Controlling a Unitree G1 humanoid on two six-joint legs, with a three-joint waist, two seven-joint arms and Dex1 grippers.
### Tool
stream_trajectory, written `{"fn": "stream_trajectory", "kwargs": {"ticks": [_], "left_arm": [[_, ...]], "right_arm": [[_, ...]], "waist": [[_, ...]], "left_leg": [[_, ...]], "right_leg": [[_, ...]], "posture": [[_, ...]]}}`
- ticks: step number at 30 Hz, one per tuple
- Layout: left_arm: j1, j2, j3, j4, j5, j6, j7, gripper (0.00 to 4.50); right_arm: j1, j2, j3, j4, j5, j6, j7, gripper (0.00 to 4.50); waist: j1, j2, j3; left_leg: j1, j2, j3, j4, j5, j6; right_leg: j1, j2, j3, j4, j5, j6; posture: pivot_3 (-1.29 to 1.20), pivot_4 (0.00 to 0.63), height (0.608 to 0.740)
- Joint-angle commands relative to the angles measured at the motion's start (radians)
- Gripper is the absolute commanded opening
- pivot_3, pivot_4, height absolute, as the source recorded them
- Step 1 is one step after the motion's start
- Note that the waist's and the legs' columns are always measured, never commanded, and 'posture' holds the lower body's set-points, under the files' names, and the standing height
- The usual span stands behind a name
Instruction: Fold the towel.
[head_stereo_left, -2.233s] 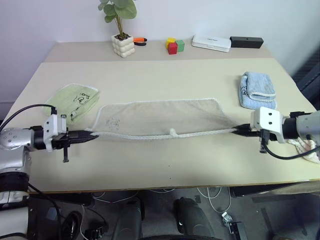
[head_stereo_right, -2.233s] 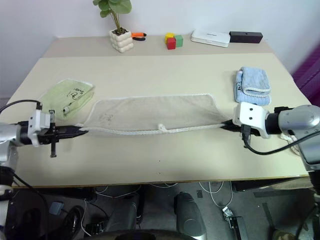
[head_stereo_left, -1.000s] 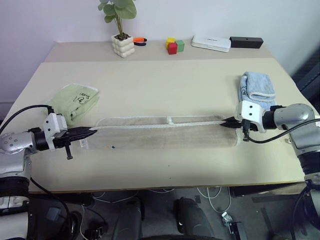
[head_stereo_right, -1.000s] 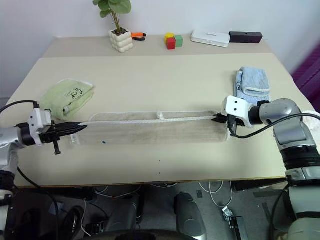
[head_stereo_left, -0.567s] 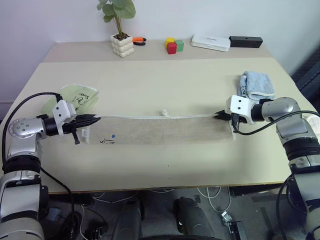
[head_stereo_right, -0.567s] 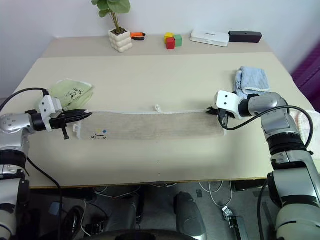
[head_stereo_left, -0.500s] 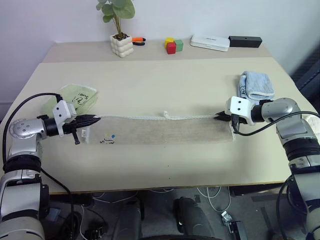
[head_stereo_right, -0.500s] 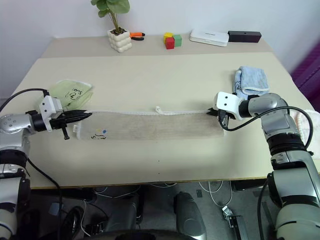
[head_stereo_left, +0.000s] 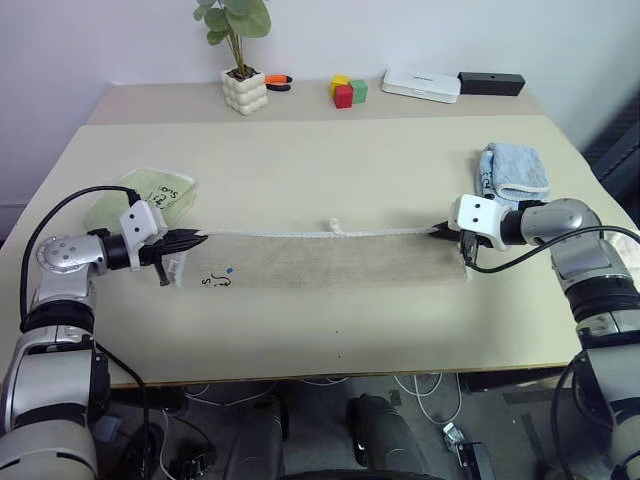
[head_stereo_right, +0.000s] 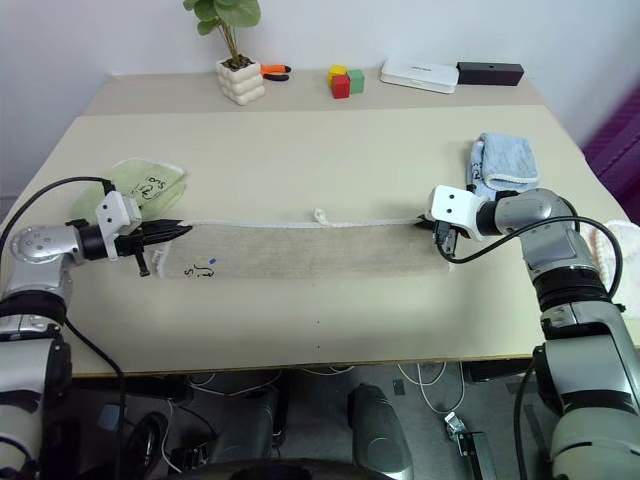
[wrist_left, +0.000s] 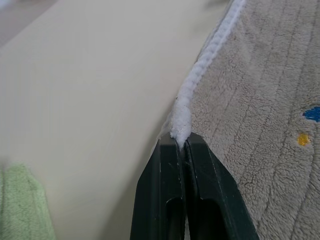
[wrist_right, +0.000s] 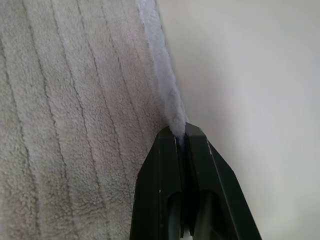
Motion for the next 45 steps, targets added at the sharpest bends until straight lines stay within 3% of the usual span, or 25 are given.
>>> {"fn": "stream_trajectory", "kwargs": {"ticks": [1,5,6,9,15,16,21,23,26,35,39,45], "left_arm": [[-0.038,0.008,-0.004,0.009,0.018,-0.005,0.026,0.0],[-0.052,0.008,-0.014,0.028,0.03,0.052,-0.008,0.0],[-0.06,0.008,-0.016,0.038,0.034,0.07,0.002,0.28],[-0.065,0.006,-0.015,0.04,0.029,0.09,-0.011,1.34],[-0.062,0.011,-0.002,0.033,0.021,0.097,-0.01,4.33],[-0.062,0.014,0.0,0.032,0.021,0.094,-0.006,4.47],[-0.054,0.019,0.022,-0.001,-0.008,0.092,-0.018,4.47],[-0.059,0.004,0.054,-0.053,-0.069,0.167,-0.045,4.47],[-0.058,-0.018,0.099,-0.151,-0.144,0.277,-0.036,4.47],[0.032,-0.017,0.175,-0.456,-0.29,0.563,0.025,4.47],[0.067,-0.018,0.175,-0.502,-0.293,0.578,0.044,4.47],[0.094,-0.027,0.178,-0.539,-0.31,0.595,0.066,4.47]], "right_arm": [[-0.035,0.005,-0.006,0.009,-0.022,-0.028,-0.043,0.05],[-0.03,0.019,-0.016,-0.003,0.002,-0.009,-0.016,0.05],[-0.036,0.026,-0.022,-0.002,0.018,0.037,0.004,0.28],[-0.042,0.026,-0.024,-0.004,0.019,0.055,0.005,1.31],[-0.046,0.015,-0.021,0.002,0.002,0.039,-0.026,4.23],[-0.049,0.014,-0.021,0.008,-0.003,0.034,-0.038,4.43],[-0.06,0.011,-0.012,0.033,-0.039,0.003,-0.097,4.43],[-0.051,0.016,-0.024,0.011,-0.003,0.058,-0.048,4.43],[-0.067,0.03,-0.049,0.014,0.01,0.099,-0.09,4.43],[-0.03,-0.041,-0.063,0.003,-0.035,0.019,-0.16,4.43],[-0.007,-0.074,-0.045,0.044,-0.093,-0.039,-0.231,4.43],[0.035,-0.101,-0.097,-0.028,-0.032,-0.019,-0.199,4.43]], "waist": [[0.0,0.0,0.0],[0.0,0.0,0.0],[0.0,0.0,0.0],[0.0,0.0,0.0],[0.0,0.0,0.0],[0.0,0.0,0.0],[0.0,0.0,0.0],[0.001,0.0,0.0],[0.002,0.0,0.0],[-0.001,0.0,0.0],[-0.001,0.0,0.0],[-0.001,0.0,0.0]], "left_leg": [[0.0,0.0,0.0,0.0,0.0,0.0],[0.0,0.0,0.0,0.0,0.0,0.0],[0.0,0.0,0.0,0.0,0.0,0.0],[0.0,0.0,0.0,0.0,0.0,0.0],[0.0,0.0,0.0,0.0,0.0,0.0],[0.0,0.0,0.0,0.0,0.0,0.0],[0.0,0.0,0.0,0.0,0.0,0.0],[0.0,0.0,0.0,0.0,0.0,0.0],[-0.001,0.0,0.0,0.0,0.0,0.0],[0.0,0.0,-0.001,0.0,0.0,0.0],[0.0,0.0,-0.001,0.0,0.0,0.0],[-0.001,0.0,0.0,0.0,0.0,0.0]], "right_leg": [[0.0,0.0,0.0,0.0,0.0,0.0],[0.0,0.0,0.0,0.0,0.0,0.0],[0.0,0.0,0.0,0.0,0.0,0.0],[0.0,0.0,0.0,0.0,0.0,0.0],[0.0,0.0,0.0,0.0,0.0,0.0],[0.0,0.0,0.0,0.0,0.0,0.0],[0.0,0.0,0.0,0.0,0.0,0.0],[0.0,0.0,0.0,0.0,0.0,0.0],[0.0,0.0,0.0,0.0,0.0,0.0],[0.0,0.0,0.0,0.0,0.0,0.0],[0.0,0.0,0.0,0.0,0.0,0.0],[0.0,0.0,0.0,0.0,0.0,0.0]], "posture": [[0.0,0.15,0.74],[0.0,0.15,0.74],[0.0,0.15,0.74],[0.0,0.15,0.74],[0.0,0.15,0.74],[0.0,0.15,0.74],[0.0,0.15,0.74],[0.0,0.15,0.74],[0.0,0.15,0.74],[0.0,0.15,0.74],[0.0,0.15,0.74],[0.0,0.15,0.74]]}}
